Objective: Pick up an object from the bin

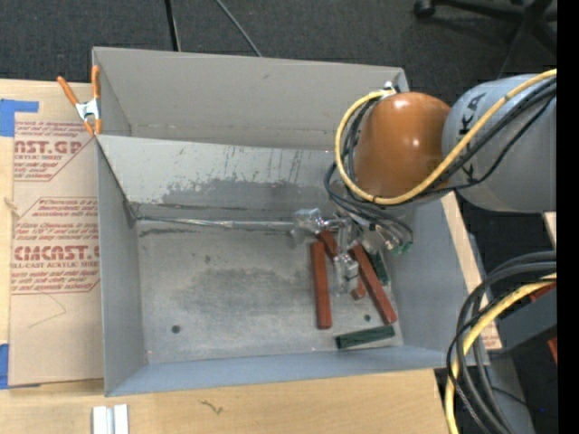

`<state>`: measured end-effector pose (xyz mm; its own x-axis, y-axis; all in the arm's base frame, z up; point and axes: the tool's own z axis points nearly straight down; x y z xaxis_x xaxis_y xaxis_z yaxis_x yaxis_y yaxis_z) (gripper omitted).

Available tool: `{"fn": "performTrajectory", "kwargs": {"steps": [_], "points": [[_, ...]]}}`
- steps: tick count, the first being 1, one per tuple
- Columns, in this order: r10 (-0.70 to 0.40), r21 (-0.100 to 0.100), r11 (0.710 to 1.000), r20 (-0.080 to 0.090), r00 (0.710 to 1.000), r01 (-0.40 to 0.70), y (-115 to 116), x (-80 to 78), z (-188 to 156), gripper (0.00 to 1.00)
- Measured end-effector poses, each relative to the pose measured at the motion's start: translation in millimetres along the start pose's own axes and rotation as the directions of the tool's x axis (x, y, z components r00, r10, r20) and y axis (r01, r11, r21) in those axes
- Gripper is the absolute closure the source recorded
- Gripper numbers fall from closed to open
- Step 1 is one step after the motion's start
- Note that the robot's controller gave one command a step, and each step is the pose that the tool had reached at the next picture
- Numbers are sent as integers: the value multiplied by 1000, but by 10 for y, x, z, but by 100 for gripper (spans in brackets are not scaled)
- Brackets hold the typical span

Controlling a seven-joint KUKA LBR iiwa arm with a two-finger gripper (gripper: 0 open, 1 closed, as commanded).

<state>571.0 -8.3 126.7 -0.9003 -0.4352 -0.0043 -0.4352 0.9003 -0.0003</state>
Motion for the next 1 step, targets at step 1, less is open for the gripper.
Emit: {"fn": "performTrajectory", "kwargs": {"steps": [1], "points": [[-326,-4,945,-6,945,326,39,-70,554,0]]}}
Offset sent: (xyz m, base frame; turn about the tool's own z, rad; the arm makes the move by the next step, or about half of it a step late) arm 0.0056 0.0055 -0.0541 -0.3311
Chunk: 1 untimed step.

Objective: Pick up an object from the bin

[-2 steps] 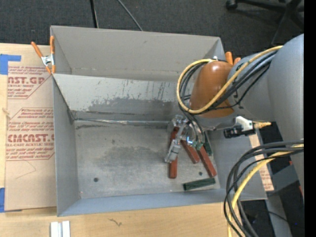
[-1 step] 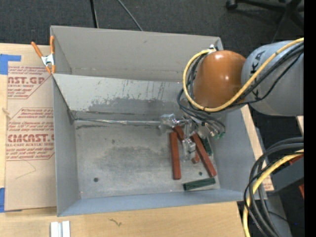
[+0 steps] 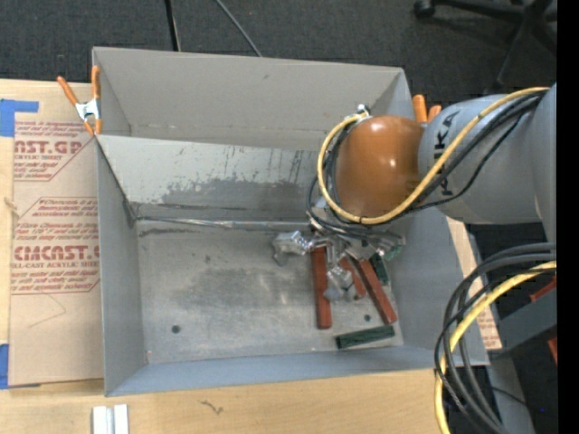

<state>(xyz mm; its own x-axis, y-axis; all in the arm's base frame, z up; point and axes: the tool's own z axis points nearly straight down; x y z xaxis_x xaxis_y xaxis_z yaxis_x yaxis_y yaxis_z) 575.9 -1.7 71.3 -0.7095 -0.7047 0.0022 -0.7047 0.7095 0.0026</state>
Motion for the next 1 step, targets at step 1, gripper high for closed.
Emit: {"fn": "performTrajectory", "kwargs": {"steps": [1], "points": [[-417,4,909,3,909,417,-45,-183,5,0]]}}
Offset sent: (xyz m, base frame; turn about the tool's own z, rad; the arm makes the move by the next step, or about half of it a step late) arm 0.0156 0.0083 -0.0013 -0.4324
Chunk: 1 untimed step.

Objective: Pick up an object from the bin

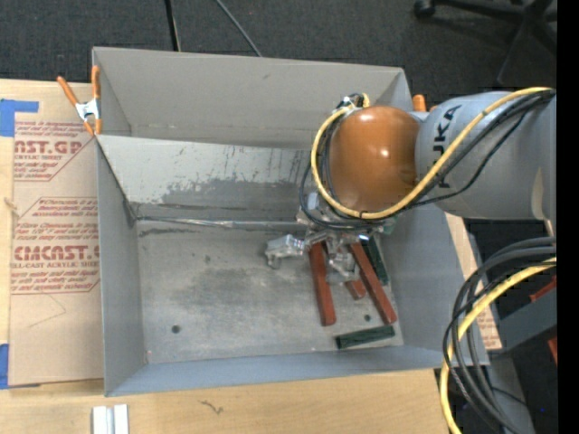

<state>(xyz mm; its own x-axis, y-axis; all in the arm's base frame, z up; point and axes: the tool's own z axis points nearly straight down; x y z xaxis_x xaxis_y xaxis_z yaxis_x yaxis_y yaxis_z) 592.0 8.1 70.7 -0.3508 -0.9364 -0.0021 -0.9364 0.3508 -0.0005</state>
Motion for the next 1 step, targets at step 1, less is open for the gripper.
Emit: {"fn": "performTrajectory", "kwargs": {"steps": [1], "points": [[-340,2,940,3,940,340,398,-259,-569,0]]}}
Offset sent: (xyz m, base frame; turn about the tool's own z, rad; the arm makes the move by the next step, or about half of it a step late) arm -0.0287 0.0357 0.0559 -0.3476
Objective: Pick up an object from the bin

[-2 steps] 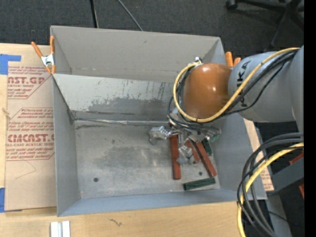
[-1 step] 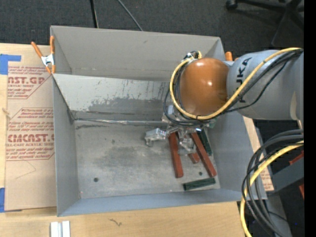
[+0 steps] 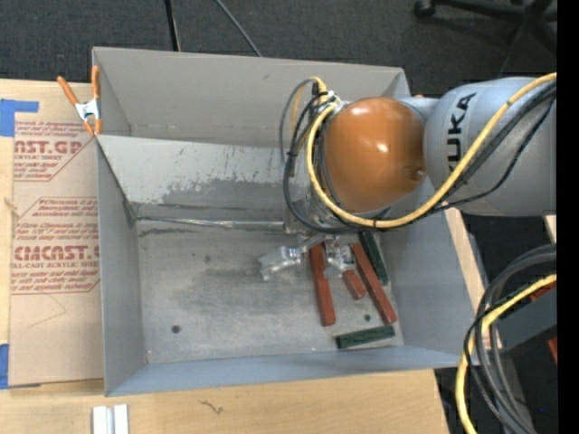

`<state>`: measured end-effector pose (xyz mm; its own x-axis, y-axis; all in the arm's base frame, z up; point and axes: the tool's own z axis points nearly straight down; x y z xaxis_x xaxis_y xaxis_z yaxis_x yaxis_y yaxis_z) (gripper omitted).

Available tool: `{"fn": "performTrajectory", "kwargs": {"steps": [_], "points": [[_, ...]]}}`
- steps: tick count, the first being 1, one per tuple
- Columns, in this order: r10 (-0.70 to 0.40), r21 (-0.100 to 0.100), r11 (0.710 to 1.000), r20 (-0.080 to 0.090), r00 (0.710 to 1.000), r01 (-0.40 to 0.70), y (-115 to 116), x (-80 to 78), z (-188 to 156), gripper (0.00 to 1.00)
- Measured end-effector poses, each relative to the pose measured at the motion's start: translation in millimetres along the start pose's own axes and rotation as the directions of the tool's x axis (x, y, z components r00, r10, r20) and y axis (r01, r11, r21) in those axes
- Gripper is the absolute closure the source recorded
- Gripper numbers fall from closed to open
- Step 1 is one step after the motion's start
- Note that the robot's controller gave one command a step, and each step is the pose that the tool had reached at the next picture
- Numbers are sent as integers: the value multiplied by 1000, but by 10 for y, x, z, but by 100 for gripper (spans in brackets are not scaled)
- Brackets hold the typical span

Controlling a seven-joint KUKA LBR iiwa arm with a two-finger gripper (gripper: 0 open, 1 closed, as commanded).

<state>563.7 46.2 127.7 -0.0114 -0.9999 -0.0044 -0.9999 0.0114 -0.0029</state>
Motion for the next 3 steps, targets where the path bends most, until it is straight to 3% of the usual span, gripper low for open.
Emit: {"fn": "performTrajectory", "kwargs": {"steps": [1,2,3], "points": [[-48,-1,999,3,999,48,-150,-312,601,0],[-420,-4,907,-1,908,420,-186,175,444,0],[-521,-5,853,-1,853,521,-185,816,566,0]]}}
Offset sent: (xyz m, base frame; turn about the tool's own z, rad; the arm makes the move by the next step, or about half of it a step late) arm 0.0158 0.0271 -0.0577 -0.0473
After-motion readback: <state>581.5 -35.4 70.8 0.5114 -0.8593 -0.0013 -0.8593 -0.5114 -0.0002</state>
